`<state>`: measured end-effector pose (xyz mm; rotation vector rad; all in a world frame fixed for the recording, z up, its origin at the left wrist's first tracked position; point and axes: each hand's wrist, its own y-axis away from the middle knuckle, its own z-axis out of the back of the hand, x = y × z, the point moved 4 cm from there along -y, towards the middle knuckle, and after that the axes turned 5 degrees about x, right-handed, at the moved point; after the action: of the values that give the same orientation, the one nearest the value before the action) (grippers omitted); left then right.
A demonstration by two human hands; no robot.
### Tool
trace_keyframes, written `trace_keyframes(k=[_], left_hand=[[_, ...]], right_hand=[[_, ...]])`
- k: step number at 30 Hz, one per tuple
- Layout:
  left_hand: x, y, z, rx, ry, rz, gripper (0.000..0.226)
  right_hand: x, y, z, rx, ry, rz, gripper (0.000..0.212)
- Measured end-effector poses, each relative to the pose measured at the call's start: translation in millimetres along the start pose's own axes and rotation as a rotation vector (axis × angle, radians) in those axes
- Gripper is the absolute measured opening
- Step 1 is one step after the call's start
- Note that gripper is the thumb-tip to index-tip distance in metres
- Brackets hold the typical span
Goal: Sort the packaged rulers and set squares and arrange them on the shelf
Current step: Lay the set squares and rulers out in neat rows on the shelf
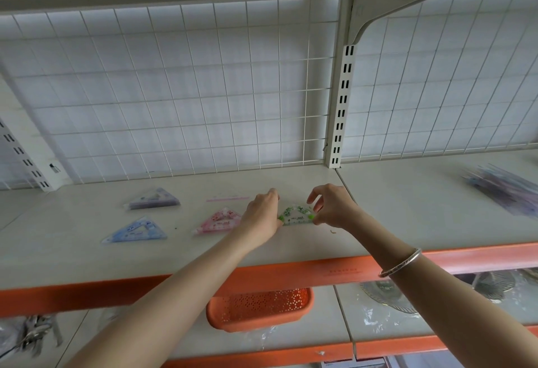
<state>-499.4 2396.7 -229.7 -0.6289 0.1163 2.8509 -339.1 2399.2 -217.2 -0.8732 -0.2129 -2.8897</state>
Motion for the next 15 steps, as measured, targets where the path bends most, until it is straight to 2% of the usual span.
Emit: trace_keyframes(k=[5,10,15], left_hand=[[1.6,-0.5,11.1,0.001,0.078,-0.016,0.053],[14.6,-10.6,40.6,-0.045,0.125,-0.008,0.045],[18.2,-13.5,47.0,0.023,0.077,-0.042,0.036]], right_hand=[[-0.4,-0.1,1.0,0.016,0.048,0.037,0.044],[-1.4,-1.2,2.8,0.028,0.047,0.058,0.046],[-0.2,-2.7,2.1,0.038,0.041,0.051,0.047]])
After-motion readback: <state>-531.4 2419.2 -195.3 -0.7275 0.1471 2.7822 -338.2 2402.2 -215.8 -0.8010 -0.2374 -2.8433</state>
